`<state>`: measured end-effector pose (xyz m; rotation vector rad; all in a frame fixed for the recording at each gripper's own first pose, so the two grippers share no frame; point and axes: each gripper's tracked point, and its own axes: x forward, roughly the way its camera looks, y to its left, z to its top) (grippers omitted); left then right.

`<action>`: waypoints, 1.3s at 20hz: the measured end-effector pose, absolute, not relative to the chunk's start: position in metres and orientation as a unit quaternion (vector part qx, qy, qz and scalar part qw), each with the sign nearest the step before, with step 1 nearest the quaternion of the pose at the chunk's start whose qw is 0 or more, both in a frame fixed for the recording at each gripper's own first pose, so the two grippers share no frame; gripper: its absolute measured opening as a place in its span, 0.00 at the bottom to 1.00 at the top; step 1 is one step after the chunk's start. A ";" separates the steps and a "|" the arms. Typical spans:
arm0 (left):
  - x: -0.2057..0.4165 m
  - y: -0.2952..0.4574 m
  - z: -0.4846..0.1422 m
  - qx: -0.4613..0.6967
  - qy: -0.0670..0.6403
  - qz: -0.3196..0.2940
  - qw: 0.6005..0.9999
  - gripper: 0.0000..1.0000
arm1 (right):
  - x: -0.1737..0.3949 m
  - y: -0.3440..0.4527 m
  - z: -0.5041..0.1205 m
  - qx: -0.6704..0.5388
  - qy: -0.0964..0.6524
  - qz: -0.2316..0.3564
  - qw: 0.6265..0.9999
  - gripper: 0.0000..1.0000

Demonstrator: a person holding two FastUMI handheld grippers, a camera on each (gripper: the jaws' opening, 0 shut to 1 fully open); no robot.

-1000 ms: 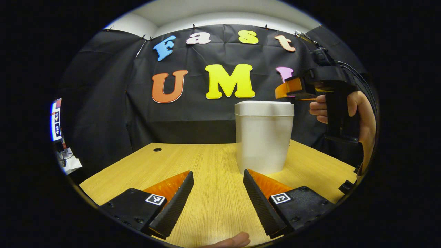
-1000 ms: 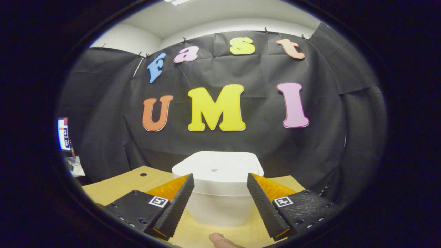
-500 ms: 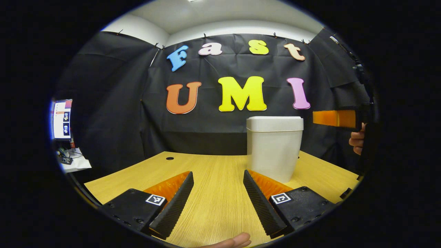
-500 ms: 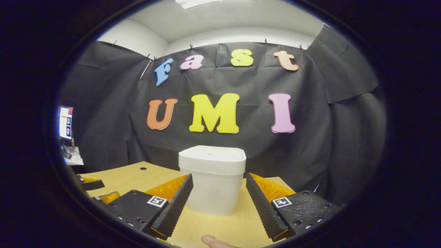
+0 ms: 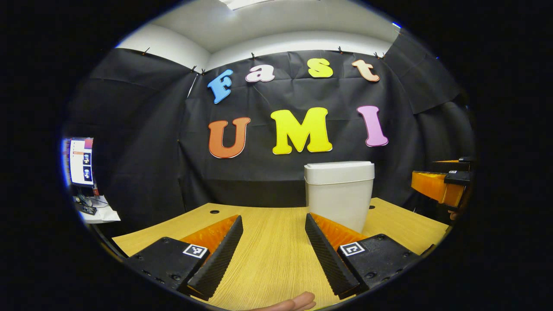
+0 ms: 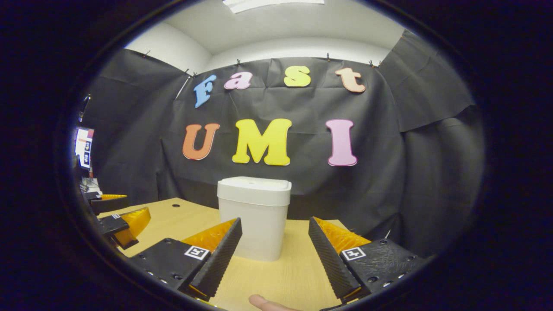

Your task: Press the lid of the desktop garbage bin to open it, pick up the crumpled paper on the desktop and throw it into the bin, then pick up the pop can on the desktop and drop it into the bin, and finally close the garbage bin lid.

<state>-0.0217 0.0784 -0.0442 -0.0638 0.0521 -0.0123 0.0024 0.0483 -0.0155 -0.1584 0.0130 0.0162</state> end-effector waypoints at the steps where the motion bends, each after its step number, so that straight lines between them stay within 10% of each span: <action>1: -0.022 0.077 -0.043 -0.030 0.027 -0.004 0.999 0.95 | 0.000 0.049 -0.012 -0.078 -0.002 0.014 0.997 0.95; 26: -0.032 0.051 -0.037 -0.047 0.016 -0.031 0.998 0.95 | -0.015 0.050 -0.008 -0.060 -0.004 0.042 0.997 0.95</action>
